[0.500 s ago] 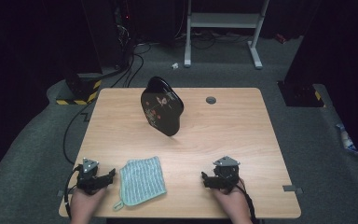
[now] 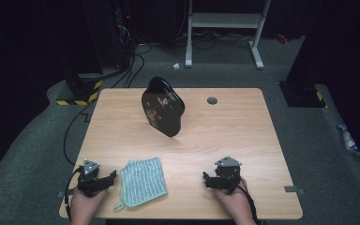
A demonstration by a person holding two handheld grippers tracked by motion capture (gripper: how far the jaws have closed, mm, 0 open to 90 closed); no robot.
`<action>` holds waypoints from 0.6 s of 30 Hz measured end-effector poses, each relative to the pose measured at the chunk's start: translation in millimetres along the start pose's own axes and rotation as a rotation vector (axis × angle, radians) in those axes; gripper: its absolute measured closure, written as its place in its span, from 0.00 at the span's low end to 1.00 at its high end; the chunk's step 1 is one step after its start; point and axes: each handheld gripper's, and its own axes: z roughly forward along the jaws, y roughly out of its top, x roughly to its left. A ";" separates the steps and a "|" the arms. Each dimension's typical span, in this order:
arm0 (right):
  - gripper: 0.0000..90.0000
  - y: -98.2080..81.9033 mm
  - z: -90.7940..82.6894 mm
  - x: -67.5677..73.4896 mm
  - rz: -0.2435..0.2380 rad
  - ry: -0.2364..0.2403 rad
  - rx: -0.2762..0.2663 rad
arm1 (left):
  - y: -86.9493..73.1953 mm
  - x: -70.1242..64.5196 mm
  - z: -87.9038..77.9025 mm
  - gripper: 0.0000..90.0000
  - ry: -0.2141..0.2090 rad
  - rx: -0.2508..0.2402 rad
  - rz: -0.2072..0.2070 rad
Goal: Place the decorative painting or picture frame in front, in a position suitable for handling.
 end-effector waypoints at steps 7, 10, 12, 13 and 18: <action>0.12 -0.1 -0.1 0.0 0.000 -0.001 -0.001 | -1.2 0.1 -1.5 0.26 -0.011 -0.002 0.010; 0.12 -0.1 -0.1 0.0 0.000 -0.001 -0.001 | -1.3 0.4 -1.7 0.27 -0.012 -0.002 0.010; 0.12 -0.1 -0.1 0.0 0.000 -0.001 -0.001 | -1.3 0.2 -1.7 0.27 -0.011 -0.003 0.010; 0.12 -0.1 -0.2 0.1 0.001 0.000 0.000 | -1.3 0.2 -1.7 0.27 -0.012 -0.003 0.011; 0.12 -0.1 -0.1 0.0 0.001 0.000 0.000 | -1.0 0.8 -1.3 0.25 -0.022 -0.001 0.022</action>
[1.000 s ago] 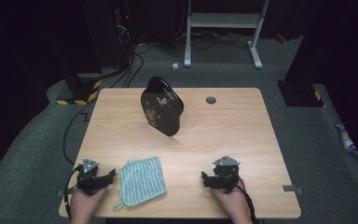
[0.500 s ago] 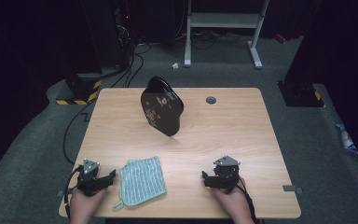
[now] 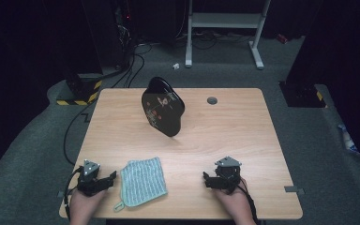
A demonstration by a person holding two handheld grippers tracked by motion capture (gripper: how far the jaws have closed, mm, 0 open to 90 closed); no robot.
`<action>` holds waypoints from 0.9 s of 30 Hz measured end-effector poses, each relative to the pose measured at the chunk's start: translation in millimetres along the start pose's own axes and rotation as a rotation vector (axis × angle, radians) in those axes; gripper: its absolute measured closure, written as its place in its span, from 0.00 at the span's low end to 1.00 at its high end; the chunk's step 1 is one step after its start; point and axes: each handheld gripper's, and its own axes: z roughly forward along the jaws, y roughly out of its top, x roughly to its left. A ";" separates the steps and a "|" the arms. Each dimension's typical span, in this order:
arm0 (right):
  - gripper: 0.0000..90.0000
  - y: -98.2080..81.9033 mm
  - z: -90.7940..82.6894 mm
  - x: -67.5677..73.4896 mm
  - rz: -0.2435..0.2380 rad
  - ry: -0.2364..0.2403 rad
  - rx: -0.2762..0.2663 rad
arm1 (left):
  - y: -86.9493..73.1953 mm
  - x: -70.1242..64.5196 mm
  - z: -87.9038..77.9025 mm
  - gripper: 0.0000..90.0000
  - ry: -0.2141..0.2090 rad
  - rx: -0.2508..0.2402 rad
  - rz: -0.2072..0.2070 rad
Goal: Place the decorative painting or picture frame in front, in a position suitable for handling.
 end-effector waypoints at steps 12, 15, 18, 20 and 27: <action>0.12 0.5 0.5 -0.3 -0.002 -0.001 -0.001 | 1.6 2.8 -5.3 0.23 -0.031 -0.004 0.002; 0.12 0.5 0.5 -0.3 -0.002 -0.001 -0.001 | 3.5 1.3 -10.8 0.23 -0.040 -0.025 0.005; 0.12 0.3 0.4 0.0 0.000 -0.001 -0.002 | 5.1 -2.2 -15.3 0.24 -0.062 -0.044 0.010; 0.12 0.3 0.3 0.1 0.002 -0.001 -0.001 | 6.0 -4.8 -17.5 0.24 -0.074 -0.047 0.020; 0.12 0.3 0.3 0.0 0.001 -0.001 -0.001 | 10.7 -27.5 -28.6 0.25 -0.142 -0.090 0.051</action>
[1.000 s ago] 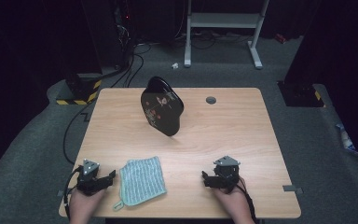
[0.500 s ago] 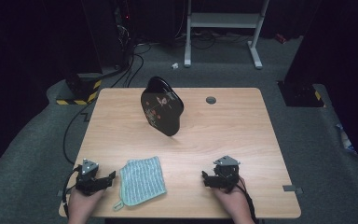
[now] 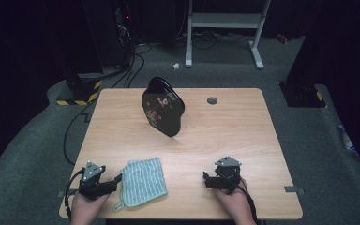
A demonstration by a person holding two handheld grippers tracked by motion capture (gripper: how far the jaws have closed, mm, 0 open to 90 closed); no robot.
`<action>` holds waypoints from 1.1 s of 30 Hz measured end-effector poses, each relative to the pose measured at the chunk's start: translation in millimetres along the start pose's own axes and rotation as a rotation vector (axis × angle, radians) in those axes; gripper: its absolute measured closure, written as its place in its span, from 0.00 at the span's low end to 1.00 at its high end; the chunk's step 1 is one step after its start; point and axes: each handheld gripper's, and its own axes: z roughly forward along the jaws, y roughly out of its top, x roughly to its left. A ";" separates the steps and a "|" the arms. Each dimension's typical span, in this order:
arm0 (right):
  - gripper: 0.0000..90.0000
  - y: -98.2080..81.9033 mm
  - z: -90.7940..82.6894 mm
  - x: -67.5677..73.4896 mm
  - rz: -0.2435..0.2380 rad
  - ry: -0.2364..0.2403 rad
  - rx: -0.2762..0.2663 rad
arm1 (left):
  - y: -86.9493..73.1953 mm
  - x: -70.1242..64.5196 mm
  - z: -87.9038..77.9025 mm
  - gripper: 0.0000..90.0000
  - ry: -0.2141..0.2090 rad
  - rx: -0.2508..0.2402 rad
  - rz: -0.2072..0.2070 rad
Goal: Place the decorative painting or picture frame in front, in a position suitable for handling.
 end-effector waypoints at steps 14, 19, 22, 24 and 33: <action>0.12 0.0 0.1 -0.1 -0.001 0.000 -0.001 | 0.5 -65.2 20.5 0.24 -0.135 0.068 0.118; 0.12 0.0 0.0 0.1 0.000 0.000 0.000 | -5.4 -69.0 30.6 0.22 -0.135 0.122 0.136; 0.12 0.0 0.0 0.0 0.000 0.000 0.000 | -5.1 -69.0 30.6 0.24 -0.133 0.125 0.138; 0.12 -0.1 -0.1 0.0 0.000 0.001 0.000 | -5.9 -69.5 30.7 0.26 -0.129 0.121 0.142; 0.12 0.0 -0.1 0.0 0.000 0.001 0.000 | -6.4 -70.4 27.5 0.43 -0.148 0.111 0.140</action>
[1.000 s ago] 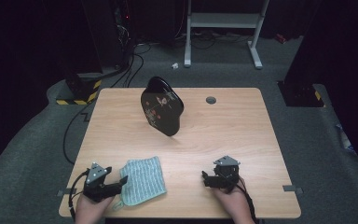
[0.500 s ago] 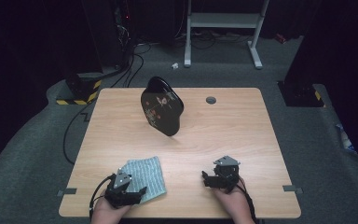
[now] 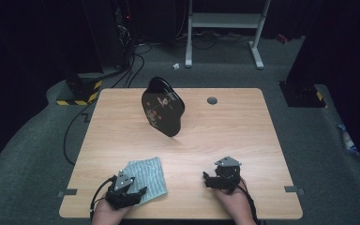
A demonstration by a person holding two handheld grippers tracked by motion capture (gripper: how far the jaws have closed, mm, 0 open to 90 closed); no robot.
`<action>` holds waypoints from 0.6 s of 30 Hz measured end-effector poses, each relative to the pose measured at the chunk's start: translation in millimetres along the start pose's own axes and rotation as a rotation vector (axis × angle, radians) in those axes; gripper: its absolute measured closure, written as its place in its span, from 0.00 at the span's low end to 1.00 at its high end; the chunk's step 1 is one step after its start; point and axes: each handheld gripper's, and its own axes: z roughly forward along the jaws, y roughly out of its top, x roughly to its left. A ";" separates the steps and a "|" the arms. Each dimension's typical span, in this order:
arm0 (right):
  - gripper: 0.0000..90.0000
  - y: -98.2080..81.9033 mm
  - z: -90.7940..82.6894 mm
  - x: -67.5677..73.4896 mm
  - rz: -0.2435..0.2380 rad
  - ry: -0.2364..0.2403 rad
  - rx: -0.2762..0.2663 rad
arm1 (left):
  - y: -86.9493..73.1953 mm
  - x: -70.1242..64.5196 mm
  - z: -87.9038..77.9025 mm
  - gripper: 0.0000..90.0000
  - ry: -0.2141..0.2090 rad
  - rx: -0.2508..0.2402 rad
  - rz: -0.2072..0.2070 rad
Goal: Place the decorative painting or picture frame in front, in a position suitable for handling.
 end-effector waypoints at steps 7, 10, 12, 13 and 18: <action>0.12 0.0 0.0 0.0 0.000 0.000 0.000 | 0.3 -2.6 -1.1 0.68 -0.041 -0.008 0.029; 0.12 0.0 0.0 0.0 0.000 0.001 0.000 | 0.6 -3.3 -1.4 0.74 -0.049 -0.010 0.031; 0.12 0.0 0.1 -0.2 -0.002 0.000 -0.001 | 1.6 -2.5 -1.7 0.77 -0.060 -0.012 0.021; 0.12 0.0 0.1 -0.2 -0.002 0.000 -0.001 | 1.6 -2.5 -1.7 0.77 -0.060 -0.012 0.021; 0.15 0.0 -0.4 -0.2 -0.005 0.004 -0.006 | 4.2 -2.3 -1.7 0.78 -0.077 -0.029 -0.002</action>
